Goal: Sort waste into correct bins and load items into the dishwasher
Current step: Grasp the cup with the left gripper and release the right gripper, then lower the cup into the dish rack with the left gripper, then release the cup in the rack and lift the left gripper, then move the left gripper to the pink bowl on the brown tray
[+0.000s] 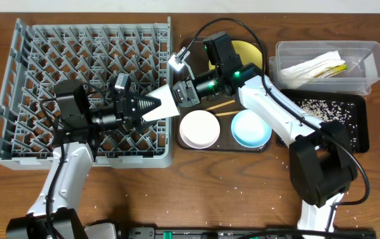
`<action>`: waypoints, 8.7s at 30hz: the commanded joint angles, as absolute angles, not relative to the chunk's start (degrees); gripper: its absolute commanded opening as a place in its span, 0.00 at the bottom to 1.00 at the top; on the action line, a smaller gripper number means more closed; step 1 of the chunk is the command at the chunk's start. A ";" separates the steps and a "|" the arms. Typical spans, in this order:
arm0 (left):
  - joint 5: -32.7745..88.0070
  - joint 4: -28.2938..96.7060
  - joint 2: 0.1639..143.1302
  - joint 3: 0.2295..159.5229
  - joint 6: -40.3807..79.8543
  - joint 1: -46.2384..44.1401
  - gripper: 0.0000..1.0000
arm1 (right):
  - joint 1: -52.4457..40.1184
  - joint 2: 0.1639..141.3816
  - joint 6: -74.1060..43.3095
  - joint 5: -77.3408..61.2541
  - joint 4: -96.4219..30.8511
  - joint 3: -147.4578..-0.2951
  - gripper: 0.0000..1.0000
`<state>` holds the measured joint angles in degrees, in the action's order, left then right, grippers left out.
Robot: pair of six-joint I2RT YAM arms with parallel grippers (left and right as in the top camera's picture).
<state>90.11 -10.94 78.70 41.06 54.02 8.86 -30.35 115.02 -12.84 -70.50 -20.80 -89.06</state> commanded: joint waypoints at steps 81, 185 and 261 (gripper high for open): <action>63.92 -25.85 78.32 43.94 61.19 8.36 0.33 | -17.17 98.32 -2.90 -16.71 -42.30 -89.23 0.82; -5.91 61.25 94.41 76.18 52.88 -38.26 0.68 | -7.57 90.54 -3.14 -13.56 -53.08 -92.03 0.99; -8.97 40.25 82.15 70.11 30.55 -33.80 0.07 | -7.57 91.83 -3.11 -13.54 -52.97 -92.03 0.99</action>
